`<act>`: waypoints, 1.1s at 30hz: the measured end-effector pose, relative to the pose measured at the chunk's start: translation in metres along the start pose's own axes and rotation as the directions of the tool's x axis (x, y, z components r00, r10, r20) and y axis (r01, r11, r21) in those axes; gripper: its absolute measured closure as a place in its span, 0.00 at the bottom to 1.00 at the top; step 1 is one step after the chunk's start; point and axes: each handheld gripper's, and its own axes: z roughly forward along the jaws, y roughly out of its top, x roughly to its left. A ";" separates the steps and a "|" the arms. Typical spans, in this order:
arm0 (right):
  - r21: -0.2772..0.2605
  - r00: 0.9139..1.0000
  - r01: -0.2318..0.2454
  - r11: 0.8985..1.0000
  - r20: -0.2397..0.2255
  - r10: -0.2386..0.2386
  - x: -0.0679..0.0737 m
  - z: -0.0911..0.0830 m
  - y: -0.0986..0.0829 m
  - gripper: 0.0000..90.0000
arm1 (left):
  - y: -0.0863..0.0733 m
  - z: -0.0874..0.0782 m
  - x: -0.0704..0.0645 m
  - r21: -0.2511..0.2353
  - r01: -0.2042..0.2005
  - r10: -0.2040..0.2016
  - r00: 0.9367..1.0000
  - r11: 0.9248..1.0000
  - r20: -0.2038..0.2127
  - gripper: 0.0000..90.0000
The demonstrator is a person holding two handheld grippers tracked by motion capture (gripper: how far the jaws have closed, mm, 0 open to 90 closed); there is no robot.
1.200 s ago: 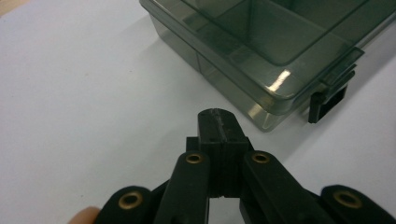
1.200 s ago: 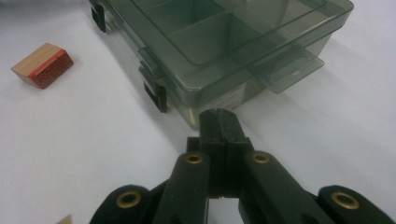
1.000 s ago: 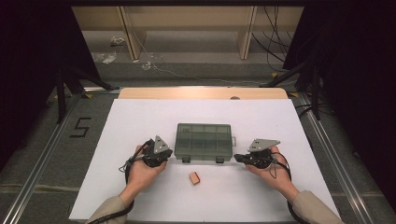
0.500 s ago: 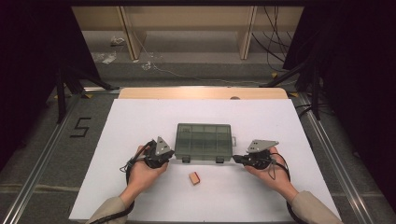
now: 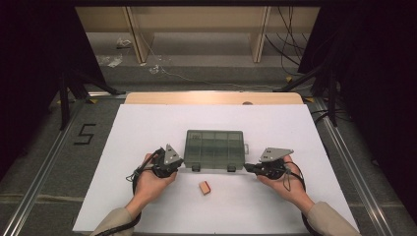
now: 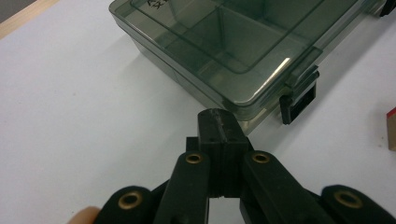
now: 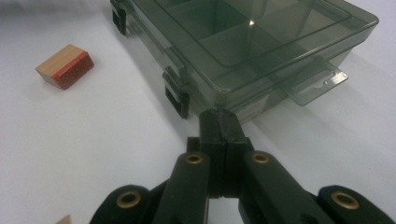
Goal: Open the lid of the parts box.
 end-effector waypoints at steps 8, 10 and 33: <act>-0.030 1.000 0.004 1.000 0.002 -0.004 0.001 -0.003 0.004 1.00 | 0.002 -0.003 -0.001 -0.009 -0.006 0.006 1.000 1.000 0.004 1.00; -0.036 1.000 0.001 0.999 0.003 -0.001 0.001 -0.003 0.004 1.00 | 0.003 -0.004 -0.001 -0.020 -0.003 0.003 1.000 1.000 0.004 1.00; -0.149 0.994 0.004 0.989 0.110 0.013 -0.009 -0.015 0.025 1.00 | 0.030 -0.012 0.004 -0.152 0.046 -0.046 0.999 0.987 0.000 1.00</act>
